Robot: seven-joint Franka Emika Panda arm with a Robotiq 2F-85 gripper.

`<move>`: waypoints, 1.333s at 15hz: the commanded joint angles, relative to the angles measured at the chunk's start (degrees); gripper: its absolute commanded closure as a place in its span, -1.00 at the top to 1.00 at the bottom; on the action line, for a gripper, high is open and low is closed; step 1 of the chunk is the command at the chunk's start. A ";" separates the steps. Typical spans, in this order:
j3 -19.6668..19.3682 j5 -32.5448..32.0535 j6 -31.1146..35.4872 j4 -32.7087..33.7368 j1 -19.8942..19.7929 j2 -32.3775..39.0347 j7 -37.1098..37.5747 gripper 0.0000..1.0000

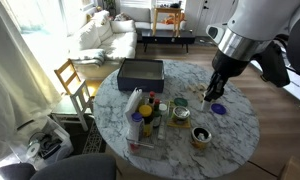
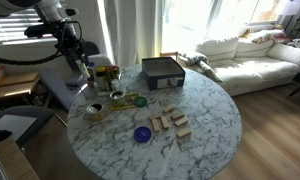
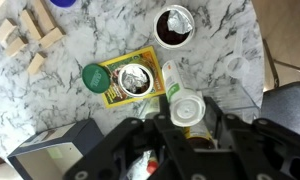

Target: Remove the white bottle from the fridge box, then put the far right container and the left container in it

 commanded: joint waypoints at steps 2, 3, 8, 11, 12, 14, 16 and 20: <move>0.13 -1.09 -0.82 0.47 -0.66 0.80 0.93 -0.75; -0.80 -2.31 -1.13 0.73 -2.61 3.01 3.48 -0.75; -5.73 -2.41 6.44 -1.64 -7.46 9.17 4.85 -0.75; -8.42 0.43 16.07 -3.64 -9.00 13.75 2.20 -0.75; -8.97 1.58 18.94 -3.94 -9.39 15.35 1.94 -0.75; -9.64 2.86 24.58 -4.94 -10.00 18.26 1.41 -0.75; -9.77 3.14 29.28 -5.43 -10.34 20.89 2.17 -0.75; -9.39 6.70 31.51 -5.05 -10.72 24.44 2.11 -0.75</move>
